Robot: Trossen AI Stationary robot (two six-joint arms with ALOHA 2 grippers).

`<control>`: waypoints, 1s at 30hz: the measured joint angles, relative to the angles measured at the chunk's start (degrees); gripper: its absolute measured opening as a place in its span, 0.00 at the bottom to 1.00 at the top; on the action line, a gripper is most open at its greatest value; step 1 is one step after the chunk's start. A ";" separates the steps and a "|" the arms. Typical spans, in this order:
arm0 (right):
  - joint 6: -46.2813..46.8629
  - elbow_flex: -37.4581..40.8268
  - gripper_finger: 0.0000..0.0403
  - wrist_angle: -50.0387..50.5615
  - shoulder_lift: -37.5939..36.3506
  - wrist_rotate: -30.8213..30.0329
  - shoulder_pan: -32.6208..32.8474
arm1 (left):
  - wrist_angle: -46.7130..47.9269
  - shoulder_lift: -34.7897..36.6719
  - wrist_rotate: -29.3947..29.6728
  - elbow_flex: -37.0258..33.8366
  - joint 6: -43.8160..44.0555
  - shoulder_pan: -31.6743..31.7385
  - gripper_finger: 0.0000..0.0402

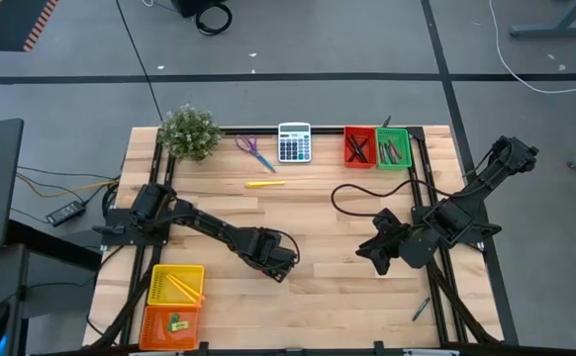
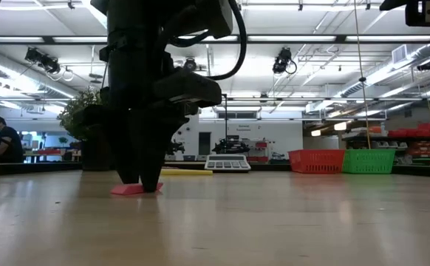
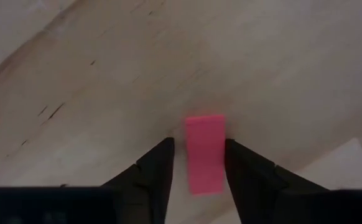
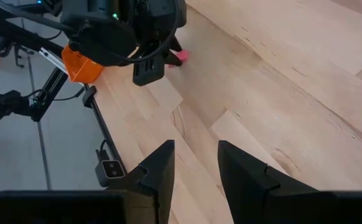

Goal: Sort crayons/erasers/pens/pencils in bins
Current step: Put the pink eraser into the orange bin

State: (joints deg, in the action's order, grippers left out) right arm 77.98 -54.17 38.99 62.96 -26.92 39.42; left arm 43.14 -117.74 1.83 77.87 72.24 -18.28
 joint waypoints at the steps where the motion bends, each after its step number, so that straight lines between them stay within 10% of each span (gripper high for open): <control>1: -0.05 0.00 0.32 0.01 0.00 -0.01 0.00 | 0.16 -0.04 0.02 0.19 0.24 -0.20 0.35; 10: -0.60 0.00 0.32 0.05 0.00 -0.04 0.00 | 0.54 -0.14 2.03 0.56 0.73 -1.25 0.15; 30: -1.88 0.00 0.32 0.34 0.00 -1.11 -0.02 | 0.18 2.78 2.08 0.34 -0.95 -0.25 0.19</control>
State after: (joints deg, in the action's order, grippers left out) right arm 76.10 -54.17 39.33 62.96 -28.03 39.40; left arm 43.32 -114.97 3.91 78.22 71.29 -18.52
